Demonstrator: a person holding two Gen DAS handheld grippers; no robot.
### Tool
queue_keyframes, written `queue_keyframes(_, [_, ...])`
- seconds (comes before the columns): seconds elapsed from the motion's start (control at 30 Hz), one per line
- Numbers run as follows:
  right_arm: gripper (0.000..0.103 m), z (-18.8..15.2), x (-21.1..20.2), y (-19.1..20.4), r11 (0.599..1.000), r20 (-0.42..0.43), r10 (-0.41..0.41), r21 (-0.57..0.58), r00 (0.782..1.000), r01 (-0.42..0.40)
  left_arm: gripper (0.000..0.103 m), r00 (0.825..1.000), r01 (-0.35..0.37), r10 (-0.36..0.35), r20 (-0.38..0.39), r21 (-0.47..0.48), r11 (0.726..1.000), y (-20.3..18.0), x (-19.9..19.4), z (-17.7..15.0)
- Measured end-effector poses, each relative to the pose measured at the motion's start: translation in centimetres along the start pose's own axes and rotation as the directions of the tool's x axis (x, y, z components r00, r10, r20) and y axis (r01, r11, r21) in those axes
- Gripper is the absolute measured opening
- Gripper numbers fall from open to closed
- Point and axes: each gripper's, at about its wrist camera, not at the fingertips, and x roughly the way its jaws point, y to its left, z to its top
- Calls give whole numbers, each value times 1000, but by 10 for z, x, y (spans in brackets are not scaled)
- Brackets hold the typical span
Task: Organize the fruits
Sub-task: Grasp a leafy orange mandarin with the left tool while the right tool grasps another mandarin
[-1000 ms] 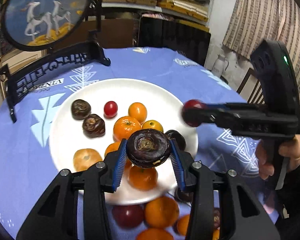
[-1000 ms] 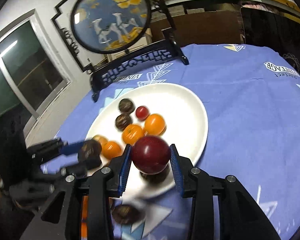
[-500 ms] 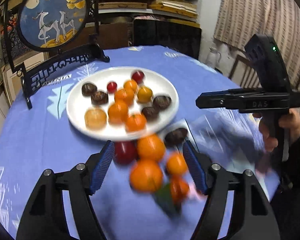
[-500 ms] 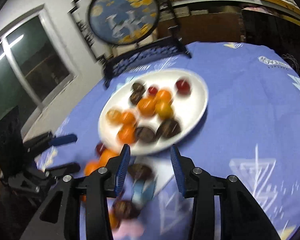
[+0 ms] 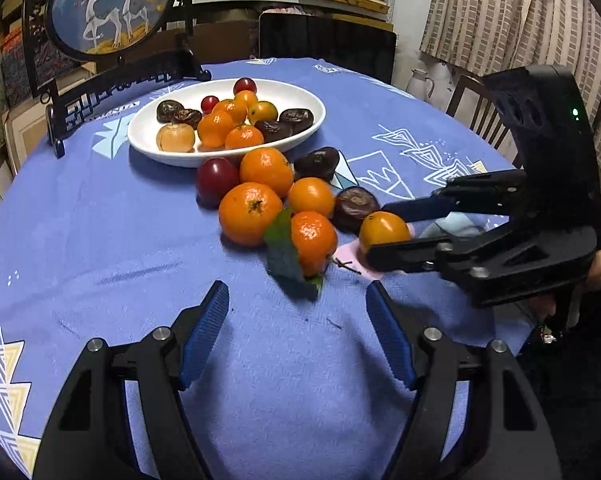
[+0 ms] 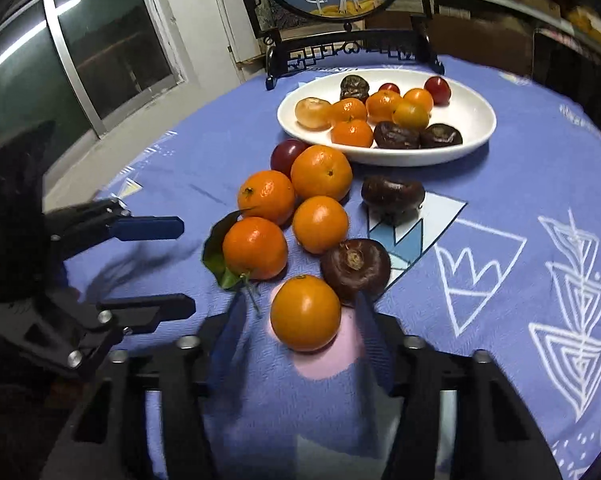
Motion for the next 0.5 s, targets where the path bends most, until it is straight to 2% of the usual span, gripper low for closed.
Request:
queue_keyframes(0.1, [35,-3,0,-3,1000,-7,12,24,1000,-12,69,999,-36,36,-5,-8,999,-4,8,6])
queue_keyframes(0.27, [35,-10,-16,-13,998,47,10,56,999,-12,69,997,-78,77,-22,-28,997,-10,24,15])
queue_keyframes(0.43, [35,-21,-37,-34,994,83,8,106,996,-17,69,994,-110,106,-40,-123,986,-10,42,27])
queue_keyframes(0.5, [35,-24,-39,-39,993,86,6,119,996,-16,60,994,-109,103,-47,-147,983,-11,47,29])
